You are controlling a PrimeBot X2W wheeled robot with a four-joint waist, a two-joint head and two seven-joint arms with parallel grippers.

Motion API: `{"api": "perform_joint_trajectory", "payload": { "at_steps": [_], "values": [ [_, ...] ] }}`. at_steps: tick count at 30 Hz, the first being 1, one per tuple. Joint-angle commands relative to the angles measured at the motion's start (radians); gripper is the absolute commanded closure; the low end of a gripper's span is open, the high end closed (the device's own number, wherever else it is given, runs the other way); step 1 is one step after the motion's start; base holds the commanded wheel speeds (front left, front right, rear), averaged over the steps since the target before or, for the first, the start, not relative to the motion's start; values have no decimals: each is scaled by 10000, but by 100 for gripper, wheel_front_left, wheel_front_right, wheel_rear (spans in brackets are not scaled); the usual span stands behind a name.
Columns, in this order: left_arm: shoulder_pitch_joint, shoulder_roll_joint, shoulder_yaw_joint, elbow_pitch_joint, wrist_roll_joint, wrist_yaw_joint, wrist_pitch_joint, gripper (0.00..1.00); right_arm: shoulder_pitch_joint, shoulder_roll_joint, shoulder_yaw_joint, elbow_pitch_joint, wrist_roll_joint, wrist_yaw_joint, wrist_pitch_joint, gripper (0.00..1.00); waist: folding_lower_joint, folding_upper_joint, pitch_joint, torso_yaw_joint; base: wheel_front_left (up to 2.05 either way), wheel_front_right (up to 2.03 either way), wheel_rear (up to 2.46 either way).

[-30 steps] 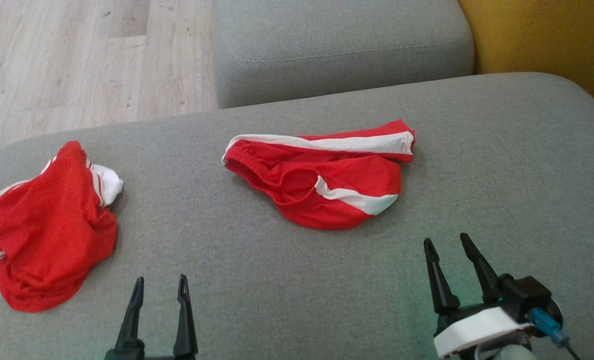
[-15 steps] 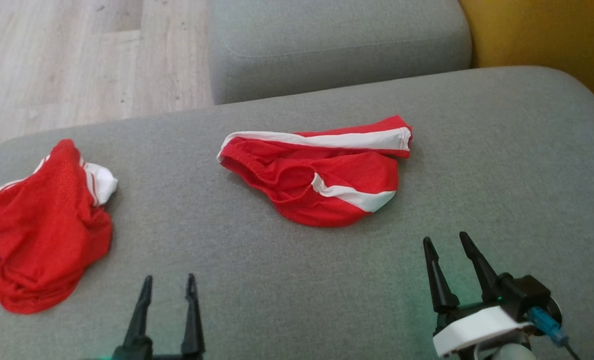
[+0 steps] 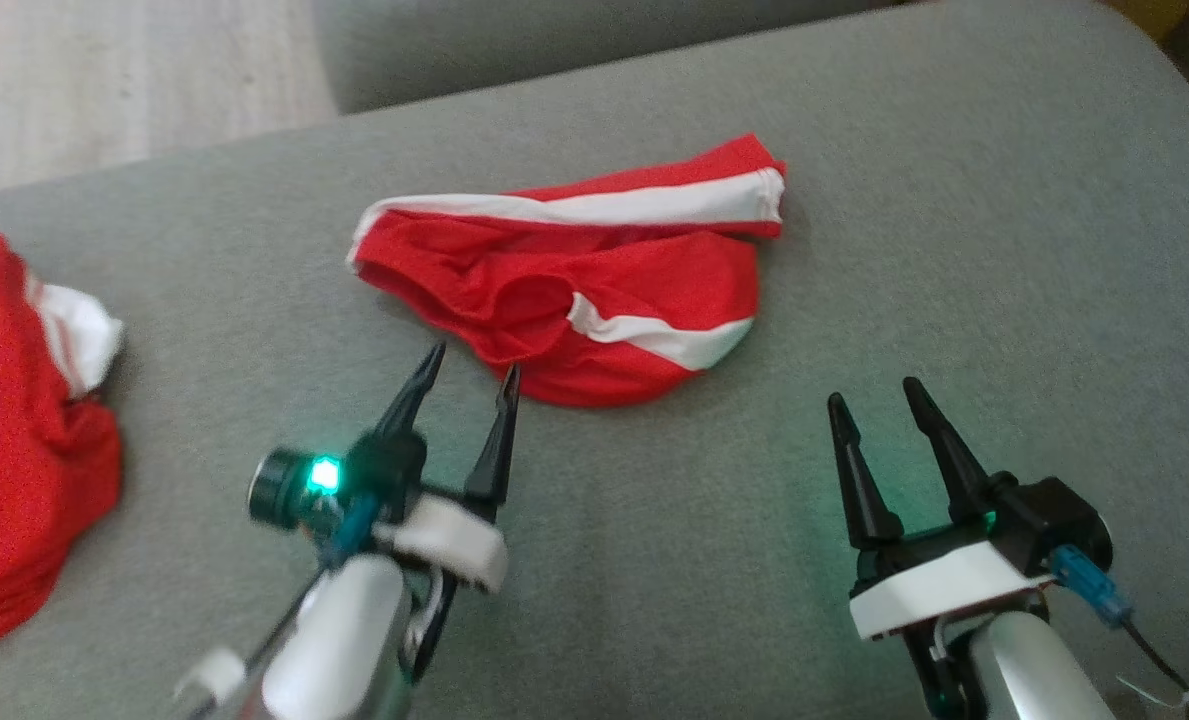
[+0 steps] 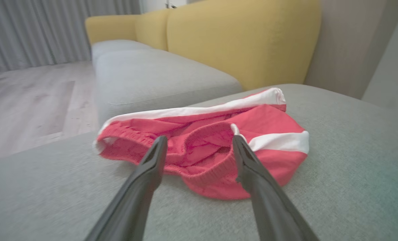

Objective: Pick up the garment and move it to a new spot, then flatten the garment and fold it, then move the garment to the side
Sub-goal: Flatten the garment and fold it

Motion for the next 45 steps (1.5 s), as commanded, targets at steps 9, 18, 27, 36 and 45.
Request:
{"api": "perform_joint_trajectory", "payload": {
  "at_steps": [9,18,27,36,45],
  "values": [
    [-2506,24,-487,1741,-756,-387,871,0,-630,-12,394,-347,72,75,-38,0,-4,0,829,-1010,0,0,0],
    [-3374,24,-768,2741,-1520,-470,784,53,-744,-12,396,-369,120,75,-38,0,-4,0,1112,-1303,0,0,0],
    [-3636,24,-1718,1857,-2453,-783,312,100,-648,-12,487,-224,178,75,-38,0,-4,0,697,-1393,0,0,0],
    [-6008,29,-2402,-638,-3700,-1056,1220,100,-389,-12,580,-214,368,75,-38,0,-4,0,-7,-1683,0,0,0],
    [-5663,1624,-1944,-2135,-4785,-1088,2095,100,-142,-12,314,-304,642,75,-38,0,-4,0,-264,-1202,0,0,0]
  ]
}}
